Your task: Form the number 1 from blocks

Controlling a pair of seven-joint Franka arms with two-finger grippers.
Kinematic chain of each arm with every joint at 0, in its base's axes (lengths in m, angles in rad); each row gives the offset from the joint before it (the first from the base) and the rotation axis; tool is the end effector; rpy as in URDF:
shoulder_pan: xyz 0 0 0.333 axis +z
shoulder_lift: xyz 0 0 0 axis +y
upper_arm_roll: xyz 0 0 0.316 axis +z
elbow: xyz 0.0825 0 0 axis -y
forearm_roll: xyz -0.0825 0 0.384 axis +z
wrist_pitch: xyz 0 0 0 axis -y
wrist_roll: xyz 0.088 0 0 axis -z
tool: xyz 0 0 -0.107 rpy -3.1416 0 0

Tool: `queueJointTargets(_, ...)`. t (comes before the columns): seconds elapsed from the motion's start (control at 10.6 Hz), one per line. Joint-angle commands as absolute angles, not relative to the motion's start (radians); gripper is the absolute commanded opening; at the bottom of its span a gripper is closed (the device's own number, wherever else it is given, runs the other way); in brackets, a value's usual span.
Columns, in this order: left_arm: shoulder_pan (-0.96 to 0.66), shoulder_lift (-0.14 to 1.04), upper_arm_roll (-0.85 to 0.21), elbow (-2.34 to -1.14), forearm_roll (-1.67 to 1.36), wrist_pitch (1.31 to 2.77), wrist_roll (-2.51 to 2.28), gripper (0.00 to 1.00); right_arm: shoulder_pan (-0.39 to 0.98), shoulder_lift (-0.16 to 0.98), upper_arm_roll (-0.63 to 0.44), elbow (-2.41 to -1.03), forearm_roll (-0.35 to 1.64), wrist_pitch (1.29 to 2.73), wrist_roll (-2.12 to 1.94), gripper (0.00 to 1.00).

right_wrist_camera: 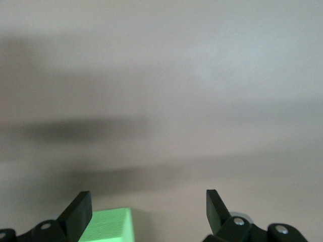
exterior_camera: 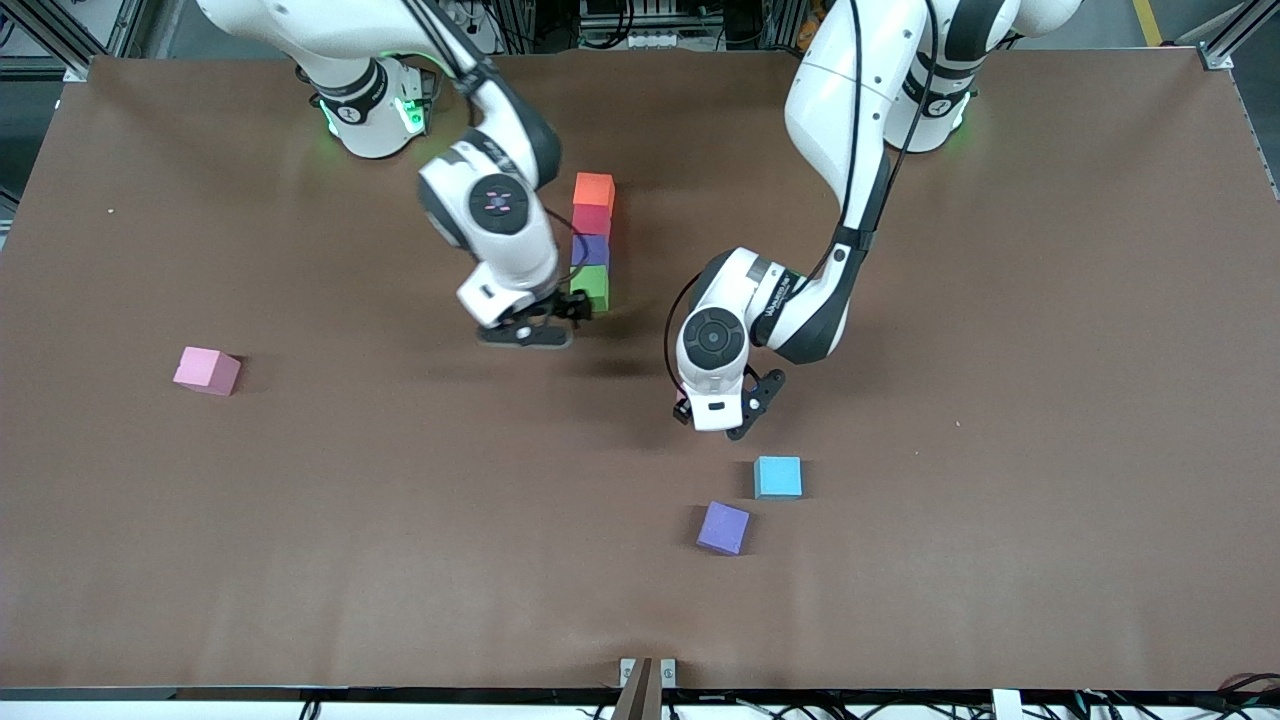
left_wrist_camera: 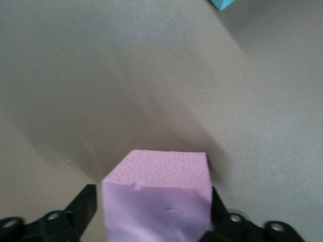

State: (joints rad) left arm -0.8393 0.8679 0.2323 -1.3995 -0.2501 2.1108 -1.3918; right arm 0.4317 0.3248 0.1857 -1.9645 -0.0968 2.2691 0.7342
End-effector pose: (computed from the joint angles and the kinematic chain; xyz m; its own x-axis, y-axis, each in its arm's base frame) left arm 0.5623 -0.4422 0.1828 0.6499 0.7588 -0.0417 0.7502 -0.6494 -0.1249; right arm 0.5001 0.3466 0.3099 0.9980 -0.0631 -0.0005 -0.0631 -0.9978 0.0197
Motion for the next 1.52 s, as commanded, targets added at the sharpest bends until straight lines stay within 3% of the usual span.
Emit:
queueJointTargets(0.0, -0.847, 0.862, 0.236, -1.394, -0.252, 2.115, -1.327, 0.00, 0.323, 0.223, 0.177, -1.965, -0.110, 2.209, 0.614, 1.00)
queueJointTargets(0.57, -0.942, 0.850, 0.232, -1.341, -0.196, 2.115, -1.019, 0.00, 0.091, 0.016, 0.106, -1.941, -0.106, 1.987, 0.254, 1.00)
queueJointTargets(0.85, -1.002, 0.856, 0.227, -1.312, -0.198, 2.120, -0.936, 0.00, 0.078, 0.063, 0.054, -1.713, -0.100, 1.725, 0.212, 1.00)
queueJointTargets(1.14, -1.029, 0.870, 0.184, -1.298, -0.198, 2.198, -0.910, 0.00, 0.071, 0.063, 0.052, -1.686, -0.112, 1.655, 0.209, 1.00)
queueJointTargets(1.42, -1.049, 0.900, 0.175, -1.296, -0.198, 2.256, -0.910, 0.00, 0.011, 0.064, 0.054, -1.677, -0.097, 1.678, 0.136, 1.00)
